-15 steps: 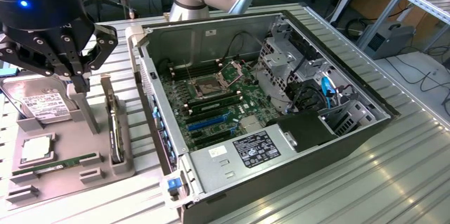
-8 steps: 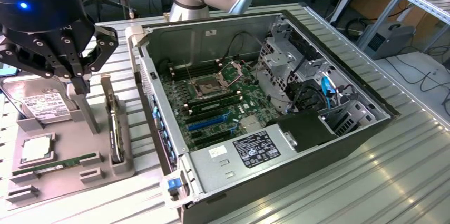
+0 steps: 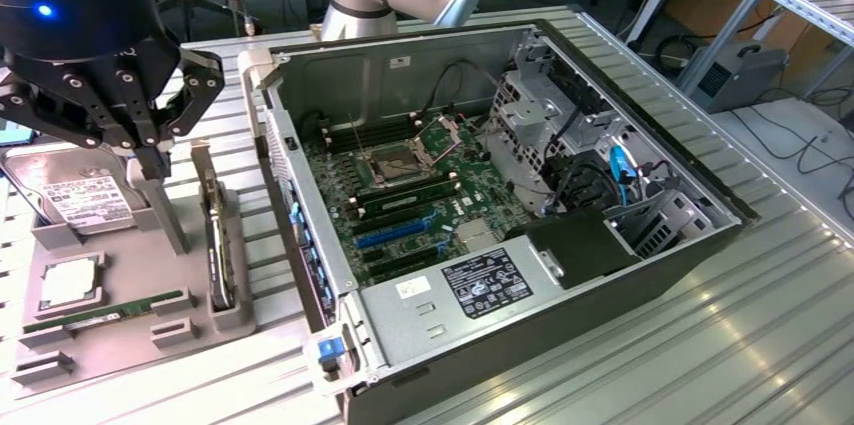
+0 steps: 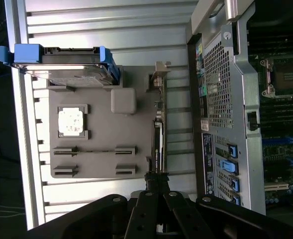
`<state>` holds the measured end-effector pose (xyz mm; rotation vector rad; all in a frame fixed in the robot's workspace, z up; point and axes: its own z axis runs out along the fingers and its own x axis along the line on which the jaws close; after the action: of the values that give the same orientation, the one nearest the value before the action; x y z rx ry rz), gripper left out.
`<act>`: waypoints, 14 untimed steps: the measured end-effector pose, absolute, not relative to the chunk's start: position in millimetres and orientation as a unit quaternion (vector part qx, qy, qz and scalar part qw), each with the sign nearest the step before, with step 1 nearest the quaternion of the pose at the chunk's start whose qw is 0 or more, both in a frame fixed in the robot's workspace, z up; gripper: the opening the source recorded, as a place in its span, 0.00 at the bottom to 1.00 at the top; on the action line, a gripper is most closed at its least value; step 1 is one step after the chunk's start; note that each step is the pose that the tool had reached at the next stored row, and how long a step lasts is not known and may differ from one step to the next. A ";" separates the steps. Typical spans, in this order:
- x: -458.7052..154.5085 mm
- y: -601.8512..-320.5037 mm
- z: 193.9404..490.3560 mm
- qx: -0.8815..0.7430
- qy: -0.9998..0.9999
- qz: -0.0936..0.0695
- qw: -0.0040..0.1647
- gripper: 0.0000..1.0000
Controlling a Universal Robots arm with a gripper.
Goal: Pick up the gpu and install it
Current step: 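Pick up the gpu and move the gpu toward the slot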
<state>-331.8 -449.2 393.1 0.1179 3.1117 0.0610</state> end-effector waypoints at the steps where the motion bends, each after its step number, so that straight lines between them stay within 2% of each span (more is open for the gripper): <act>1: -331.8 -449.2 393.1 0.038 0.999 0.020 0.014 0.11; 4: -331.8 -449.2 393.1 0.038 0.999 0.020 0.014 0.11; 8: -331.8 -449.2 393.1 0.038 0.999 0.020 0.014 0.36; 9: -331.8 -449.2 393.1 0.038 0.999 0.020 0.014 0.36; 11: -331.9 -449.2 393.1 0.038 0.999 0.020 0.014 0.48; 14: -331.8 -449.2 393.1 0.038 0.999 0.020 0.014 0.48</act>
<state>-331.8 -449.2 393.1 0.1178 3.1116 0.0611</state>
